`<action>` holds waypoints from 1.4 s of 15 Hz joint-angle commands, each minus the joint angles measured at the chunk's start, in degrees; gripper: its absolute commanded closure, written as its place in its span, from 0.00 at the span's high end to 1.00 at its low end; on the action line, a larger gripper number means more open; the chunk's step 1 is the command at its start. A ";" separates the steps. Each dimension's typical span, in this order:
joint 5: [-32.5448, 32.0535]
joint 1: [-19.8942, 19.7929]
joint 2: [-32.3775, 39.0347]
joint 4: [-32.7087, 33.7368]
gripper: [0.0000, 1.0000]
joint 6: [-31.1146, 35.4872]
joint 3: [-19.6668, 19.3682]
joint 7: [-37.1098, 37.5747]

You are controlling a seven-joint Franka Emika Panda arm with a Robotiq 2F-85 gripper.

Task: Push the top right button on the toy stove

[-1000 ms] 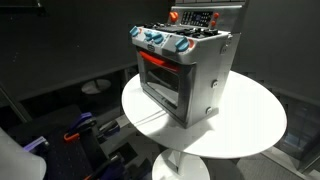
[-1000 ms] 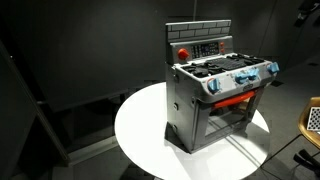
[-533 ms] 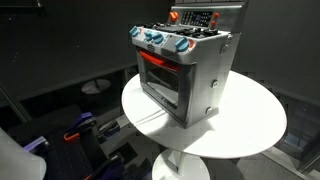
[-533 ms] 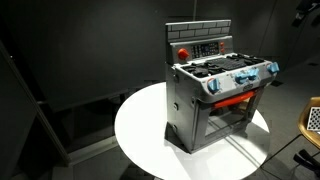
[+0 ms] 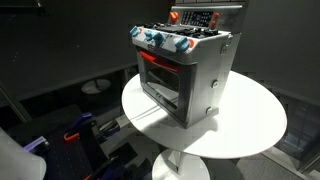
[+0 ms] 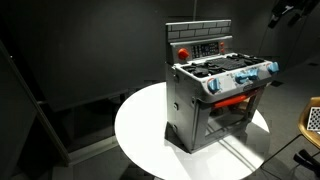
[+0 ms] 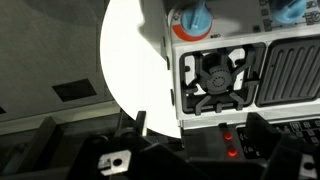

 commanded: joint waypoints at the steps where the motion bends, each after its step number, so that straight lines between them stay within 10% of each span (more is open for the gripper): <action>1: -1.43 0.06 4.94 3.41 1.00 3.77 2.13 4.38; 21: -17.49 3.78 25.89 18.48 1.00 9.73 2.48 25.98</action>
